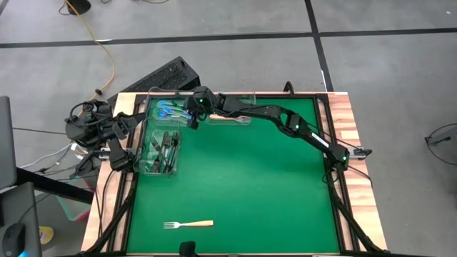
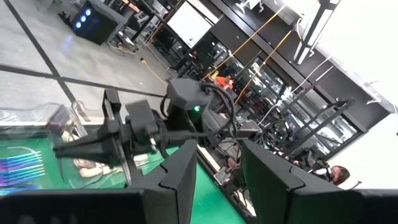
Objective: Sort silverware by color (type)
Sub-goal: Put the iridescent fork into the top left transparent bin
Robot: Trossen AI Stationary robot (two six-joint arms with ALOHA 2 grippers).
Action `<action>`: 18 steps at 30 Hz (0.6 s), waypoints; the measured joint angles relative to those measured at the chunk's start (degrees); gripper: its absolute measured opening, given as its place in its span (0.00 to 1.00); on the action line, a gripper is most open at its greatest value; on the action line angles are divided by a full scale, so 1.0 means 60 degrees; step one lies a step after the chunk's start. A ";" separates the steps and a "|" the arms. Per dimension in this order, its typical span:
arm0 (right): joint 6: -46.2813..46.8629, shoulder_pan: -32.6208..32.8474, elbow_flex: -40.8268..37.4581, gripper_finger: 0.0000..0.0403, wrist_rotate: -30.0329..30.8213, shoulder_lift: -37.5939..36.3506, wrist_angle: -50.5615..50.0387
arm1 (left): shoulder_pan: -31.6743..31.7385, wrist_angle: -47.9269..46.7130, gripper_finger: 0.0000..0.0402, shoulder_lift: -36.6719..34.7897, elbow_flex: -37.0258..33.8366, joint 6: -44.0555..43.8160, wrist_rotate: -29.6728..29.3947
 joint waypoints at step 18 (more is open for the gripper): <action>-0.0405 0.0165 0.0000 0.01 0.0357 0.0302 0.0132 | 0.0000 -0.0004 0.28 0.0000 0.0000 -0.0051 0.0004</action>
